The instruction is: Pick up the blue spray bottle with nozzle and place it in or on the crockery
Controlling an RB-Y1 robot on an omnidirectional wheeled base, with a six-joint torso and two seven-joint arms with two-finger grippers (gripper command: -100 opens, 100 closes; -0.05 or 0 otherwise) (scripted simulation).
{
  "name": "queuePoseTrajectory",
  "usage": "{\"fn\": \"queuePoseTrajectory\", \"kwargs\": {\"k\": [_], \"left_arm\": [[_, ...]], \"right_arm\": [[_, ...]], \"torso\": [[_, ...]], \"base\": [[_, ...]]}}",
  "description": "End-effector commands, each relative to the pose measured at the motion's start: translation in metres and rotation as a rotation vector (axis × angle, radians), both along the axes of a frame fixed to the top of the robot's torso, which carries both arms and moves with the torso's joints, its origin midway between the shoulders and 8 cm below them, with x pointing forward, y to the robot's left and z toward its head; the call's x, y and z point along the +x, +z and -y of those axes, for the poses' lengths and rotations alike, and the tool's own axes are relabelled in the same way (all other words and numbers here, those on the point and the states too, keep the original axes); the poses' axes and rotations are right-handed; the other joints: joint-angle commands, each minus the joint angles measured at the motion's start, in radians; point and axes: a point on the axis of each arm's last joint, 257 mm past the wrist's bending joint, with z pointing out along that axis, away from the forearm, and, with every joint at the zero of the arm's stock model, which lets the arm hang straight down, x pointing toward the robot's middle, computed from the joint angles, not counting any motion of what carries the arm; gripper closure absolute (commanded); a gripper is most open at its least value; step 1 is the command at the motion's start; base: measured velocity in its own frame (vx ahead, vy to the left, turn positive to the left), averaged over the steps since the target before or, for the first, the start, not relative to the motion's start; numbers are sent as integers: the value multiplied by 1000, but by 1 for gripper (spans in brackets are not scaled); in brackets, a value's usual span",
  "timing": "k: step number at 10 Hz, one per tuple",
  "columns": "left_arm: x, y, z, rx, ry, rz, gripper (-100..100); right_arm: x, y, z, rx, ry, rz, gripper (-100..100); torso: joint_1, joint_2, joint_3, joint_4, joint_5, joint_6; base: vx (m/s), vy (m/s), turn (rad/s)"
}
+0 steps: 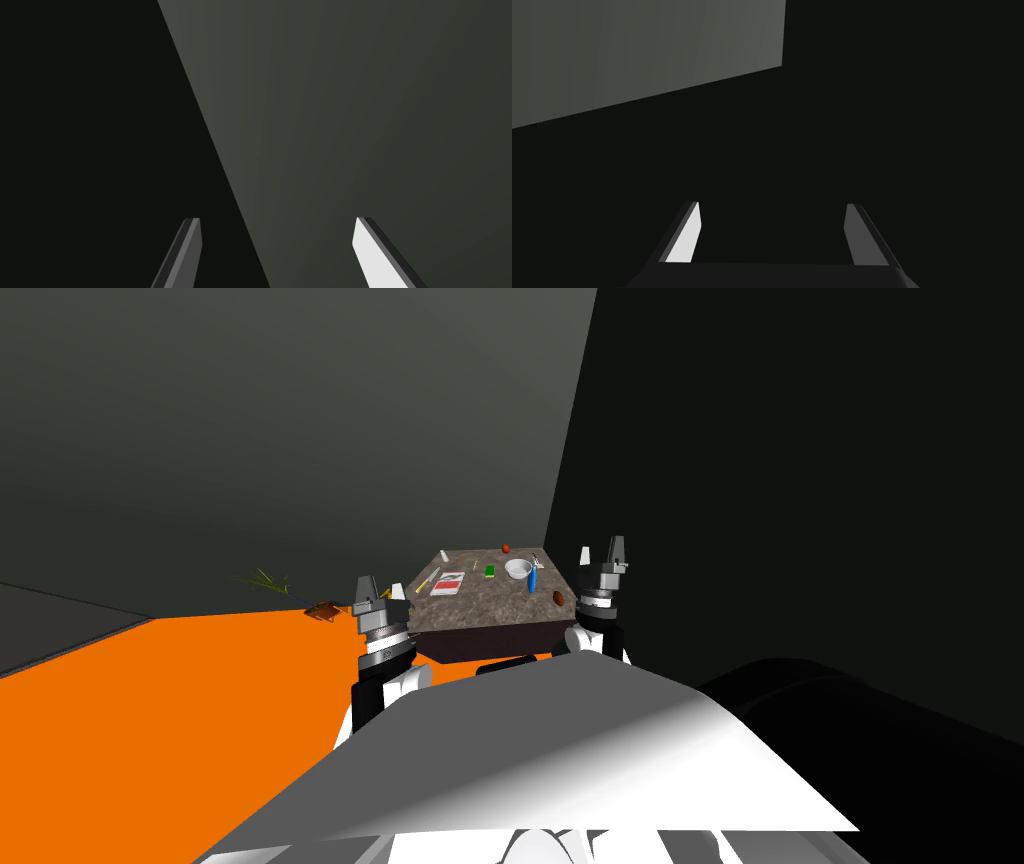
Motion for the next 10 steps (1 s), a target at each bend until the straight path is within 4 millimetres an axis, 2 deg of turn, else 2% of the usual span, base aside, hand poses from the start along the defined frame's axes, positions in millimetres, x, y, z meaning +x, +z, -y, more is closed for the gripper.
{"fn": "queuePoseTrajectory", "kwargs": {"k": [1,5,10], "left_arm": [[0,0,0,0,0,0,0],[0,0,0,0,0,0,0],[0,0,0,0,0,0,0]], "right_arm": [[6,-5,-6,-46,16,-26,-100],[34,-35,-20,-191,40,-150,-100],[79,-98,-18,-385,9,-371,-100]], "torso": [[0,0,0,0,0,0],[2,2,1,0,0,0],[4,3,2,1,1,0]], "base": [[-8,10,12],[-35,35,22],[-47,65,36]]}}
